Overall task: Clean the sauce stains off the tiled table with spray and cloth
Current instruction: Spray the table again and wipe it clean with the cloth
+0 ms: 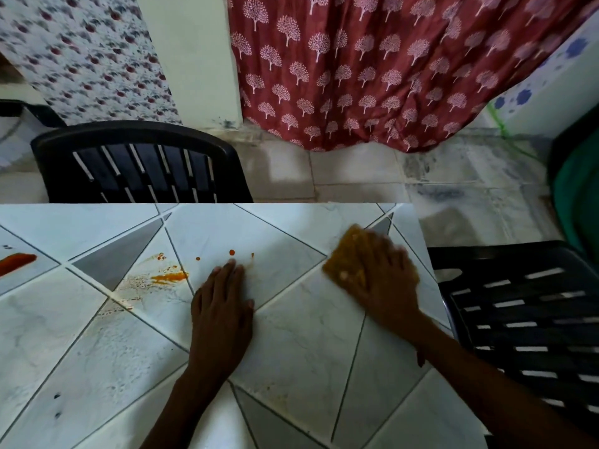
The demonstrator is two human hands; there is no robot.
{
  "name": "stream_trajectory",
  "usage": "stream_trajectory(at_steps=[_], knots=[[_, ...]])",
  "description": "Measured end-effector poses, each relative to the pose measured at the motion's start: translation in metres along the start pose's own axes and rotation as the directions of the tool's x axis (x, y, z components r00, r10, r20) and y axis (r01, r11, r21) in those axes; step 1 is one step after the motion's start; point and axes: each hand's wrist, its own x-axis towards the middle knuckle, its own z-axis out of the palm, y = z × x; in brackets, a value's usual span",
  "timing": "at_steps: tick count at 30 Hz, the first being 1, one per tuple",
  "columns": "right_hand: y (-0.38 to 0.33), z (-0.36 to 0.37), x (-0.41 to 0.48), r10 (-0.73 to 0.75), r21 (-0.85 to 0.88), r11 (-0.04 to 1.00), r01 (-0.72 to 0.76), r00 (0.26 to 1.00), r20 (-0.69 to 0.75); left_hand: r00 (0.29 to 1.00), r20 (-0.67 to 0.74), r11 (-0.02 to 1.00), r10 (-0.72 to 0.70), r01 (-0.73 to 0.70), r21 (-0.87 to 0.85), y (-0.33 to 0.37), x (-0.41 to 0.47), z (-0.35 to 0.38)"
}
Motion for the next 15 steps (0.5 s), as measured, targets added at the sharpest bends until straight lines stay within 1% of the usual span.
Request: stream_trajectory(at_steps=[1, 2, 3, 4, 5, 6, 8, 10, 11, 12, 13, 14, 15], knots=[[0.001, -0.002, 0.021, 0.139, 0.036, 0.99, -0.138, 0.99, -0.015, 1.0, -0.005, 1.0, 0.0, 0.0, 0.005, 0.0, 0.0, 0.001], [-0.009, -0.004, 0.045, 0.248, 0.083, 0.966, -0.245, 0.969, -0.024, 1.0, -0.007, 1.0, -0.001, 0.001, 0.006, 0.0, 0.0, 0.001], [-0.027, -0.005, 0.067, 0.31, 0.121, 0.945, -0.305, 0.951, -0.022, 1.0, -0.006, 1.0, -0.002, 0.002, 0.001, 0.001, 0.0, 0.001], [-0.05, -0.004, 0.083, 0.323, 0.136, 0.939, -0.317, 0.946, -0.028, 1.0, -0.006, 1.0, -0.001, 0.001, -0.007, 0.001, 0.0, 0.001], [-0.075, -0.002, 0.092, 0.284, 0.141, 0.951, -0.276, 0.958, -0.039, 1.0, -0.006, 1.0, 0.003, -0.003, -0.014, 0.0, 0.0, 0.001], [-0.097, -0.001, 0.09, 0.196, 0.134, 0.973, -0.186, 0.979, -0.058, 1.0, -0.008, 1.0, 0.004, -0.004, -0.019, 0.0, -0.001, 0.0], [-0.121, 0.006, 0.06, -0.05, 0.091, 0.994, 0.057, 0.995, -0.085, 1.0, 0.001, 0.999, -0.009, 0.009, -0.031, -0.002, -0.001, -0.002], [-0.115, 0.006, 0.016, -0.267, 0.082, 0.958, 0.274, 0.96, -0.078, 0.999, 0.005, 0.998, -0.049, 0.049, -0.03, -0.005, -0.004, -0.004], [-0.102, 0.007, -0.004, -0.339, 0.091, 0.935, 0.344, 0.938, -0.07, 0.998, 0.001, 0.998, -0.064, 0.064, -0.024, -0.006, -0.007, -0.005], [-0.087, 0.006, -0.021, -0.38, 0.093, 0.919, 0.383, 0.924, -0.051, 0.997, -0.007, 0.997, -0.076, 0.076, -0.016, -0.006, -0.011, -0.006], [-0.067, 0.007, -0.032, -0.377, 0.076, 0.923, 0.377, 0.926, -0.02, 0.996, -0.019, 0.996, -0.084, 0.084, -0.008, -0.007, -0.017, -0.008], [-0.046, 0.007, -0.034, -0.316, 0.049, 0.948, 0.315, 0.949, 0.002, 0.995, -0.038, 0.996, -0.087, 0.087, -0.006, -0.007, -0.023, -0.01], [-0.028, 0.007, -0.026, -0.205, 0.036, 0.978, 0.204, 0.979, 0.012, 0.995, -0.054, 0.996, -0.086, 0.086, -0.008, -0.006, -0.025, -0.01]])
